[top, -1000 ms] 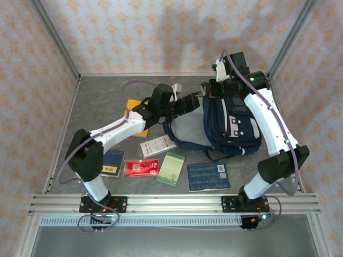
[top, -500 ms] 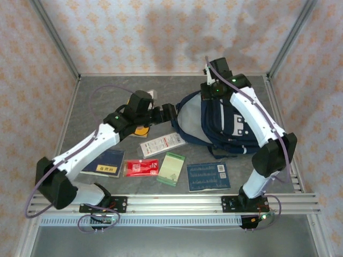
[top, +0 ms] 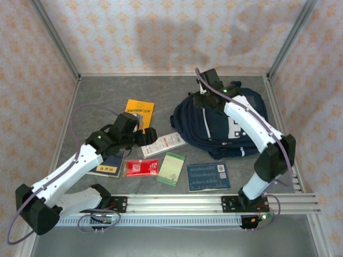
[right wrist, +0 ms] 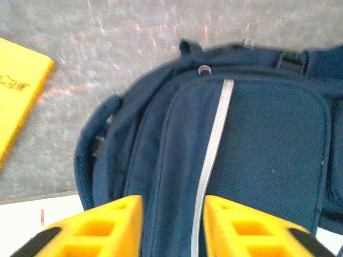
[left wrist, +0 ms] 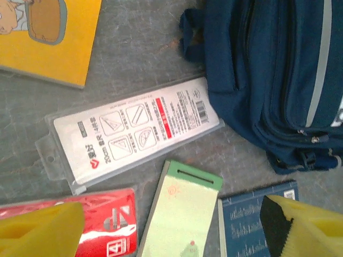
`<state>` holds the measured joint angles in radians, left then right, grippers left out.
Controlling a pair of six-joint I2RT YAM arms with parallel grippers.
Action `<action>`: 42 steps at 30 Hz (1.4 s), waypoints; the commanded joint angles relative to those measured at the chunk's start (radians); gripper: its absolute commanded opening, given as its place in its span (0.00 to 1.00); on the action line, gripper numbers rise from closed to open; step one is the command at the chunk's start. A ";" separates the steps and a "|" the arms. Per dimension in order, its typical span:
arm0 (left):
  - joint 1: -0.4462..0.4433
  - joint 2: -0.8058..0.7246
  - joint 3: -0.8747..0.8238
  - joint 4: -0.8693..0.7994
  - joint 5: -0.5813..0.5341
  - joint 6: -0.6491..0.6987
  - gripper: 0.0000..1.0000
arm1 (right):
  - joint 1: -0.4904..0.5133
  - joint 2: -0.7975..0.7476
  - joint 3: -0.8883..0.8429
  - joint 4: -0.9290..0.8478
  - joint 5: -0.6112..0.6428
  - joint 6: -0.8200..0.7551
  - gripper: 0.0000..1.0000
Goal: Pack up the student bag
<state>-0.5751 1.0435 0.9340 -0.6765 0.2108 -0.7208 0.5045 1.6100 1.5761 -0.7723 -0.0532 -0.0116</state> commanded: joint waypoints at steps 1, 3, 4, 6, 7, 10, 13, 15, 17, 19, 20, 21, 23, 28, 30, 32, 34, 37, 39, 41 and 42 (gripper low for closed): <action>0.002 -0.056 -0.041 -0.098 0.068 0.054 0.87 | 0.092 -0.142 -0.081 0.083 -0.043 -0.003 0.28; 0.002 -0.100 -0.081 -0.124 0.077 0.046 0.87 | 0.132 -0.160 -0.114 0.069 -0.145 0.026 0.29; 0.002 -0.125 -0.103 -0.139 0.079 0.038 0.87 | 0.152 -0.159 -0.129 0.054 -0.188 0.040 0.31; 0.002 -0.169 -0.150 -0.154 0.096 0.024 0.86 | 0.176 -0.171 -0.191 0.075 -0.297 0.070 0.39; 0.001 -0.190 -0.175 -0.157 0.111 0.011 0.85 | 0.190 -0.182 -0.246 0.122 -0.343 0.101 0.47; 0.001 -0.234 -0.236 -0.154 0.147 -0.022 0.82 | 0.211 -0.173 -0.337 0.177 -0.432 0.132 0.49; -0.012 -0.250 -0.299 -0.084 0.221 -0.032 0.78 | 0.224 -0.083 -0.345 0.133 -0.465 0.092 0.45; -0.047 -0.230 -0.325 -0.051 0.249 -0.024 0.76 | 0.233 -0.027 -0.353 0.121 -0.456 0.078 0.45; -0.108 -0.191 -0.333 -0.027 0.248 -0.019 0.73 | 0.239 0.025 -0.351 0.115 -0.448 0.066 0.45; -0.176 -0.149 -0.325 0.012 0.235 -0.024 0.69 | 0.239 0.065 -0.350 0.121 -0.423 0.068 0.45; -0.196 -0.135 -0.320 0.034 0.234 -0.028 0.68 | 0.239 0.086 -0.348 0.124 -0.416 0.071 0.45; -0.212 -0.120 -0.320 0.069 0.240 -0.037 0.67 | 0.239 0.105 -0.345 0.131 -0.420 0.072 0.45; -0.226 -0.091 -0.328 0.133 0.259 -0.054 0.65 | 0.239 0.139 -0.349 0.157 -0.430 0.088 0.45; -0.268 0.020 -0.328 0.170 0.260 -0.043 0.61 | 0.239 0.225 -0.357 0.188 -0.437 0.117 0.46; -0.289 0.050 -0.356 0.230 0.253 -0.060 0.61 | 0.239 0.232 -0.376 0.206 -0.427 0.135 0.47; -0.303 0.091 -0.378 0.301 0.274 -0.091 0.61 | 0.239 0.227 -0.401 0.230 -0.428 0.152 0.49; -0.329 0.143 -0.369 0.334 0.285 -0.095 0.61 | 0.239 0.219 -0.426 0.251 -0.436 0.167 0.49; -0.350 0.206 -0.347 0.348 0.301 -0.091 0.61 | 0.239 0.204 -0.462 0.275 -0.435 0.184 0.49; -0.350 0.239 -0.339 0.352 0.306 -0.091 0.62 | 0.239 0.199 -0.480 0.287 -0.436 0.192 0.49; -0.351 0.277 -0.335 0.362 0.318 -0.095 0.62 | 0.239 0.194 -0.498 0.296 -0.435 0.201 0.49; -0.350 0.293 -0.330 0.362 0.318 -0.094 0.63 | 0.239 0.190 -0.505 0.301 -0.437 0.205 0.49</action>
<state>-0.9215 1.2957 0.5789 -0.3576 0.5076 -0.8036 0.7391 1.8175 1.1145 -0.4900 -0.4988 0.1654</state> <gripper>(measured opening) 0.622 0.488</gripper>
